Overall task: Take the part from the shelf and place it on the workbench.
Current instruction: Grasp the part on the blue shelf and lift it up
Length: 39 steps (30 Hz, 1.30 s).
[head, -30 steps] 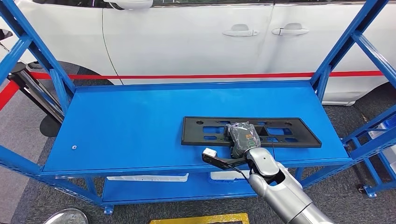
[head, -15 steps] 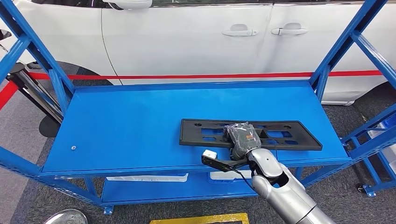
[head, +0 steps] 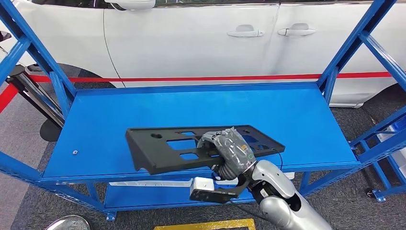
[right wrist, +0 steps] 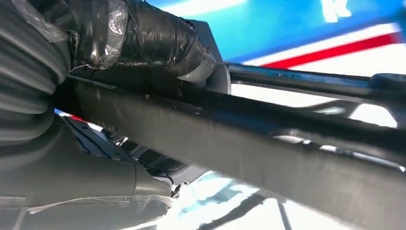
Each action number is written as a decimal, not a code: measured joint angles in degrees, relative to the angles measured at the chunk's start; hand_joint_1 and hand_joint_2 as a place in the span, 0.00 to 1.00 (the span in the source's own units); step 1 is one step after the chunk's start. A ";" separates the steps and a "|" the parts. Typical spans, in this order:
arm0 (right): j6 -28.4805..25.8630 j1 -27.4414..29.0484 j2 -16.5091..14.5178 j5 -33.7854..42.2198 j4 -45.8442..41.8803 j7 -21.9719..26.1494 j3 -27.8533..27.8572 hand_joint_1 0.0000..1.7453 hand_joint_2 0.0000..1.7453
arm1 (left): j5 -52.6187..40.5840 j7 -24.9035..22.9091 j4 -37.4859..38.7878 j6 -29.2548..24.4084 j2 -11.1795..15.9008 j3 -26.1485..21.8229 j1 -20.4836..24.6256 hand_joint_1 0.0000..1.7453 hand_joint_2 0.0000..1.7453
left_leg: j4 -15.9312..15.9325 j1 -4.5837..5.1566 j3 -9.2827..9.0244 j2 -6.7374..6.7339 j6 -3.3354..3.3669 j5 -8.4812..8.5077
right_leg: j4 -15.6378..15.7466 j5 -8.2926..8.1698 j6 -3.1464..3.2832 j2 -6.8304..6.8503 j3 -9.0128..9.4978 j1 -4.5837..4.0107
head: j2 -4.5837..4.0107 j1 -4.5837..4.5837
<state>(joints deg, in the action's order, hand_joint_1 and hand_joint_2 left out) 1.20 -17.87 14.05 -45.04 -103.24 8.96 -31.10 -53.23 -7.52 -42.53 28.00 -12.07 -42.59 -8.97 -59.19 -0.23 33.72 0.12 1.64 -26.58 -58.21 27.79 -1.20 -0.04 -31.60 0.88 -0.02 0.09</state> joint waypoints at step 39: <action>-5.96 0.88 5.69 -0.28 -7.84 3.36 -6.50 1.00 1.00 | -5.41 4.59 2.94 -2.06 0.77 -1.04 2.73 0.00 1.00 | 1.48 -0.73 -1.42 -0.51 1.13 0.18 | -14.66 5.77 -0.43 -0.02 -9.92 -0.07 | 0.00 0.06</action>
<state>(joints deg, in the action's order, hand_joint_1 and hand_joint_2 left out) -4.76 -16.98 19.74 -45.32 -111.08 12.32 -37.60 -58.64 -2.93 -39.59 25.94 -11.29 -43.64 -6.25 -57.70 -0.96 32.30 -0.39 2.77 -26.40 -72.87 33.56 -1.63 -0.06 -41.52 0.80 -0.02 0.15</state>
